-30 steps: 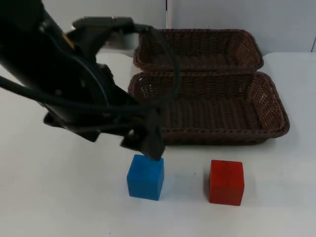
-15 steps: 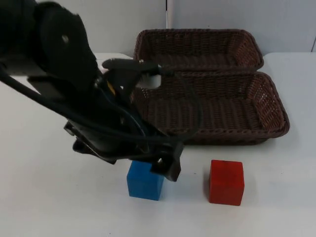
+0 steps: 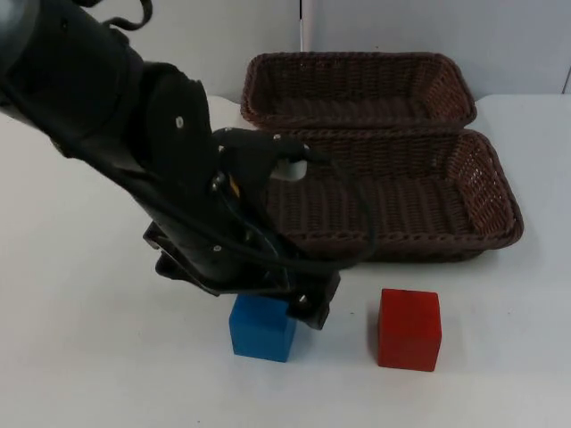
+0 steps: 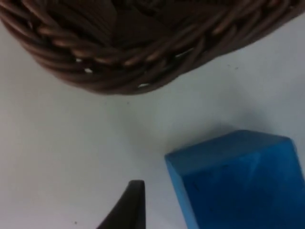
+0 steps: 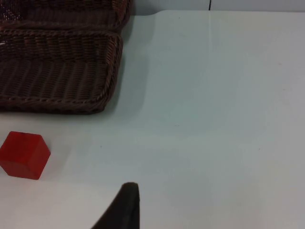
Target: Pick up one cube with the left hand and place it into the upper basket. Pick up one cube with the right hand and place it into the lower basket.
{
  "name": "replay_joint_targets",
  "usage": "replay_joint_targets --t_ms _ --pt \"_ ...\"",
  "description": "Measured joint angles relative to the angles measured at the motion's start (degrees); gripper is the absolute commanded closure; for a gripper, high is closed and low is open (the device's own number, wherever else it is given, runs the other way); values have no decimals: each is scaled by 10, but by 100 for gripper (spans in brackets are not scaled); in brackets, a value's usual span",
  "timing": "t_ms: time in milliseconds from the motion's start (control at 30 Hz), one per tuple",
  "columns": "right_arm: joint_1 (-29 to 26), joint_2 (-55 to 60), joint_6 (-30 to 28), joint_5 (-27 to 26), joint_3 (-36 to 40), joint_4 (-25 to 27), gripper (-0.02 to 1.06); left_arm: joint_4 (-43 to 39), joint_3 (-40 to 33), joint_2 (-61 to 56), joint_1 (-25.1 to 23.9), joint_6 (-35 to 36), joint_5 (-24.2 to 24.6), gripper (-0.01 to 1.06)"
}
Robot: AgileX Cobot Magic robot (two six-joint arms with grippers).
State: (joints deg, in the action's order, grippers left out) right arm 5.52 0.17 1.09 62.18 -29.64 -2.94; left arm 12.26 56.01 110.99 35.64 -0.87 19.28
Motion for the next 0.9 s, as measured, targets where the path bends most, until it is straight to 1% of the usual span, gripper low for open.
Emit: replay_joint_targets --t_ms 200,467,767,867,900 --pt "0 0 0 0 0 0 -1 -22 1 25 0 18 -11 0" --pt "0 0 0 0 0 0 -1 -26 2 55 0 19 -30 0" --pt "0 0 0 0 0 0 -1 -29 2 60 0 19 -46 0" --pt "0 0 0 0 0 0 -1 -29 2 60 0 20 -46 3" --pt "0 0 0 0 0 0 -1 -31 2 60 0 20 -47 7"
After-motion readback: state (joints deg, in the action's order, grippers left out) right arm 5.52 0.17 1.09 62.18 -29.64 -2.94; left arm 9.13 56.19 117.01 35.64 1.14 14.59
